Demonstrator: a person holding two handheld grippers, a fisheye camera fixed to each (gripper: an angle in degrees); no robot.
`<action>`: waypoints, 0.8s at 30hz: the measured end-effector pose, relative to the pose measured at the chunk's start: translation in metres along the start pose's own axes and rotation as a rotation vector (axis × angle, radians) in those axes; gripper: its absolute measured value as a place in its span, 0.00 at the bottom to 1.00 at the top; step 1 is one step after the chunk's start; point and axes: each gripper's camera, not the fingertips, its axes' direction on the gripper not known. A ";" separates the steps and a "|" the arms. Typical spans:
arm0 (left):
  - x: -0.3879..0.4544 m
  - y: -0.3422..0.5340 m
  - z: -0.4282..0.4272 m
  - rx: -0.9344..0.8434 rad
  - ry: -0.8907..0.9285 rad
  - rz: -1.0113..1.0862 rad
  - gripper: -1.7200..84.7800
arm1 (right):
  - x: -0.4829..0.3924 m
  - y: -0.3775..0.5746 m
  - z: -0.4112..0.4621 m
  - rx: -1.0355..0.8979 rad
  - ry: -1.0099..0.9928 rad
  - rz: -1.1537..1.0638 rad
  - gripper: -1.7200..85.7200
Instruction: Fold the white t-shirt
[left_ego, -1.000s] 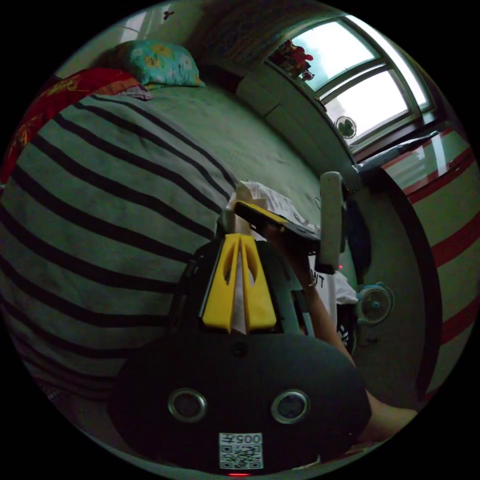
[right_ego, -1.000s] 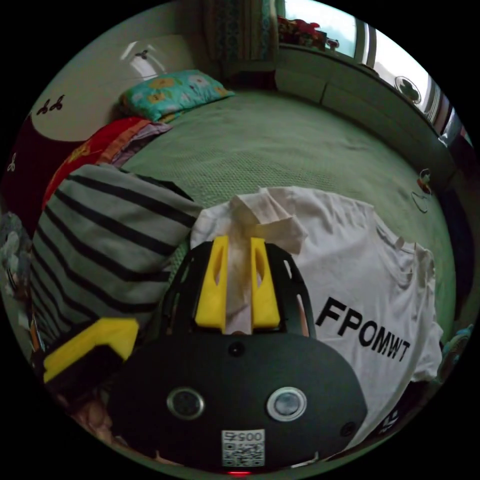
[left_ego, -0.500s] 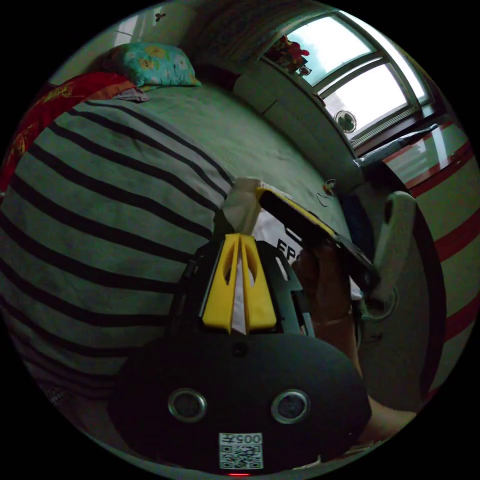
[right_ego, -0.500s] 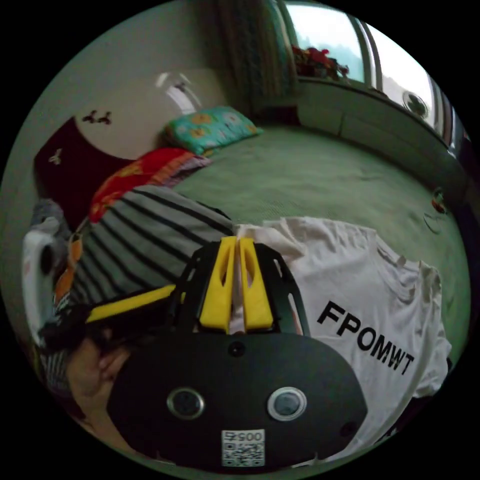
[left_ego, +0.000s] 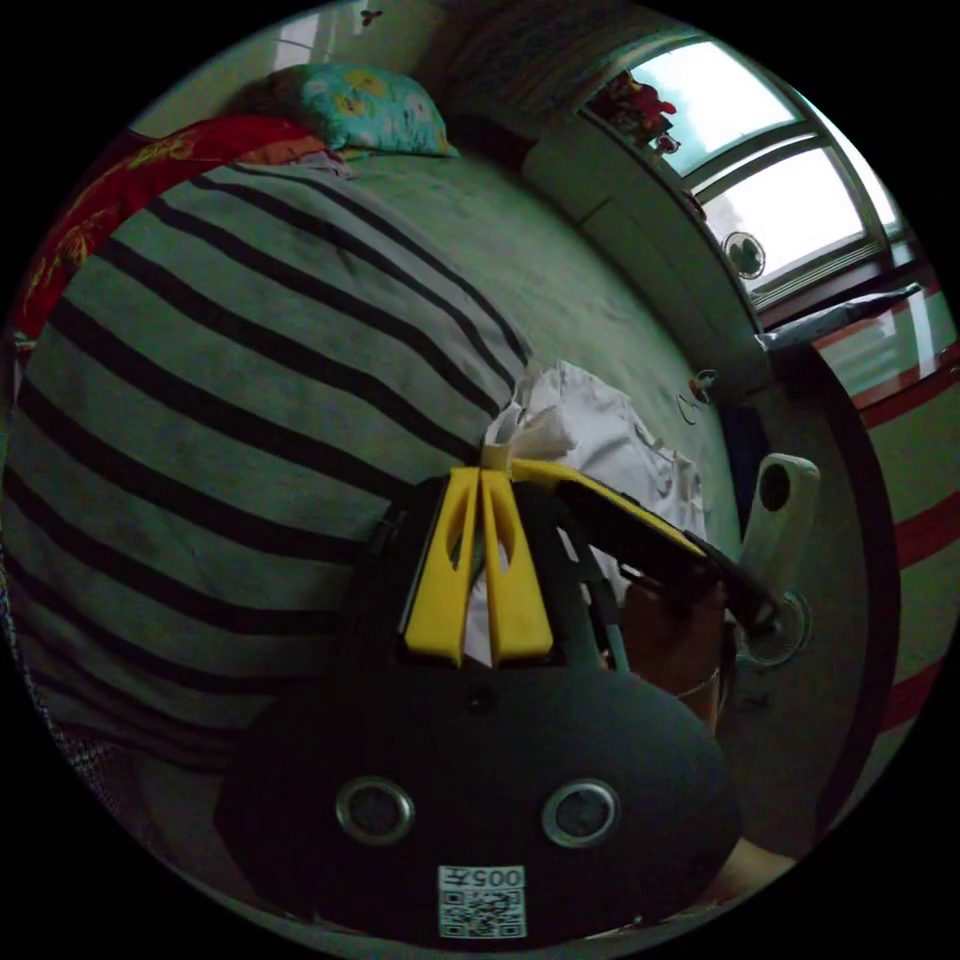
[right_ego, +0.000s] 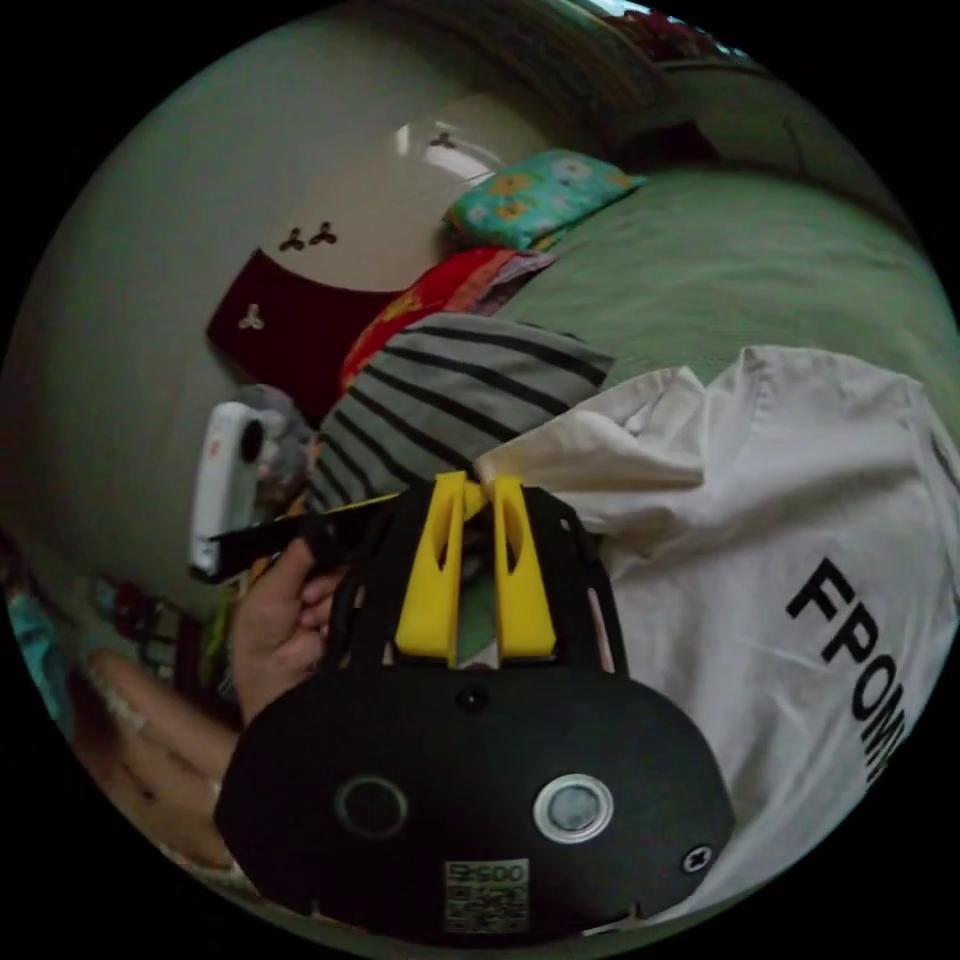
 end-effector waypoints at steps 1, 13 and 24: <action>0.001 0.000 0.000 0.001 -0.001 0.001 0.02 | 0.003 -0.003 -0.005 -0.018 -0.043 -0.033 0.09; 0.036 0.001 0.011 0.062 -0.103 0.159 0.13 | 0.045 -0.139 0.034 -0.164 0.586 -0.066 0.12; 0.045 -0.003 0.033 -0.027 -0.134 0.156 0.08 | 0.109 -0.197 0.139 -0.416 0.730 -0.014 0.07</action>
